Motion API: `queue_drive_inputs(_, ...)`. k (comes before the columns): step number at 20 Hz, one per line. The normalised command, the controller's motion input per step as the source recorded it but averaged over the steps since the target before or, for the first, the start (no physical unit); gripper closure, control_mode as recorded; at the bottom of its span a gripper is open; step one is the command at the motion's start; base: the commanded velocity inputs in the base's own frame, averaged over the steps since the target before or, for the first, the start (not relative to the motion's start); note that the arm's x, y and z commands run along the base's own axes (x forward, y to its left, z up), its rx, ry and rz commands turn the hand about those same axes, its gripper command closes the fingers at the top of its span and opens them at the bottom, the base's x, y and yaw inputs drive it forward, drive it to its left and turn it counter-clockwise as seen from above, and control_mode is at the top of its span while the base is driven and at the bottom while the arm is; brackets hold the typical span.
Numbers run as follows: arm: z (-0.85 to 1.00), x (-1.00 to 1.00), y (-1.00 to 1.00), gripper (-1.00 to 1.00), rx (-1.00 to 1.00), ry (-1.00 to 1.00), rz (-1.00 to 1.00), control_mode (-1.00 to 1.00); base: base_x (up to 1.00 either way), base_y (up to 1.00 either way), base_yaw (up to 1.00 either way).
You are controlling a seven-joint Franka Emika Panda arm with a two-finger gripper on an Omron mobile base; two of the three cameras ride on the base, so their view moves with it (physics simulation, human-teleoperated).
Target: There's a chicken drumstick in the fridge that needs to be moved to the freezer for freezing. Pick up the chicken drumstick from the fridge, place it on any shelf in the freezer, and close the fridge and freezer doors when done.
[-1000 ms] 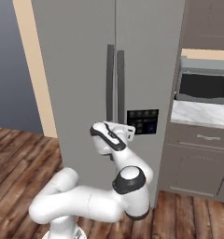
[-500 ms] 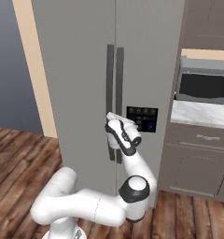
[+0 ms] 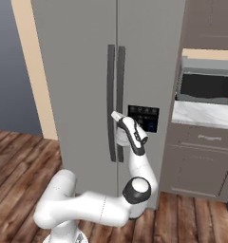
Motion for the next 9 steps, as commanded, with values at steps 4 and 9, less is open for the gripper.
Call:
queue_drive_inputs(4, 0.0, 0.73, 0.72, -1.0, 0.13, 0.0, 0.04, -1.0, 0.0, 0.0, 0.0)
queue_drive_inputs(9, 0.11, 0.08, 0.41, -1.0, 0.03, -0.03, 0.0, -1.0, 0.0, 0.0, 0.0)
